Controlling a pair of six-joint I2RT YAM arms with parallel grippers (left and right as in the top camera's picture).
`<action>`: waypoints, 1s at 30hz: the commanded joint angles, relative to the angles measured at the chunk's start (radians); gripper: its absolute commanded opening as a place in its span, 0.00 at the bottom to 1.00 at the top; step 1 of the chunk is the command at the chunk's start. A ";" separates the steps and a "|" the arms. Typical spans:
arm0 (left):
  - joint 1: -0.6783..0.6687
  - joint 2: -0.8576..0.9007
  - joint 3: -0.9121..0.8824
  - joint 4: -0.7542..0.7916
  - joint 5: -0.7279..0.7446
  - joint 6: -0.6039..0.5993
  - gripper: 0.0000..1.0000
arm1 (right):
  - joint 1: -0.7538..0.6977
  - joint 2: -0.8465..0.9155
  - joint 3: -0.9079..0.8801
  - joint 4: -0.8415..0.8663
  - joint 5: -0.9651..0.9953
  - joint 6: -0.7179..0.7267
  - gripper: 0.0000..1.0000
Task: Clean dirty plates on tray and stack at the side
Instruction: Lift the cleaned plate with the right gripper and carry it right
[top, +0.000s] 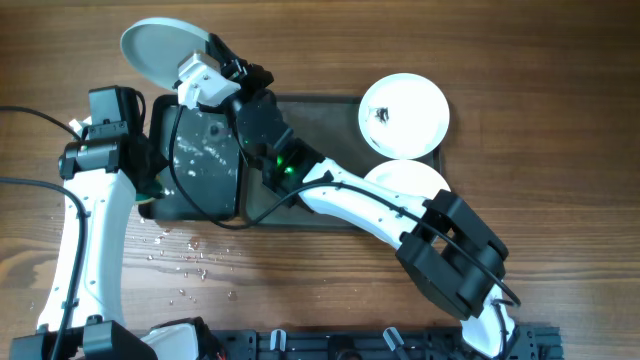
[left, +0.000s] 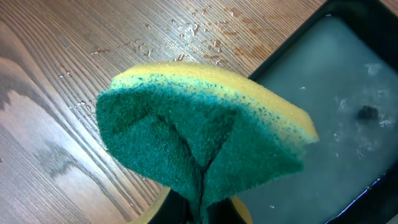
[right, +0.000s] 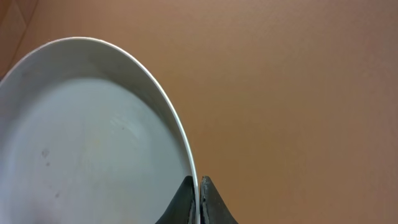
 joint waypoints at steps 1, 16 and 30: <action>0.005 0.000 -0.001 0.003 -0.016 -0.017 0.04 | -0.003 0.005 0.018 0.016 -0.001 0.095 0.04; 0.005 0.000 -0.001 0.006 0.029 -0.010 0.04 | -0.149 -0.053 0.018 -0.482 -0.449 0.938 0.04; 0.005 0.000 -0.001 0.079 0.265 0.105 0.04 | -0.882 -0.234 0.018 -1.201 -1.224 1.068 0.05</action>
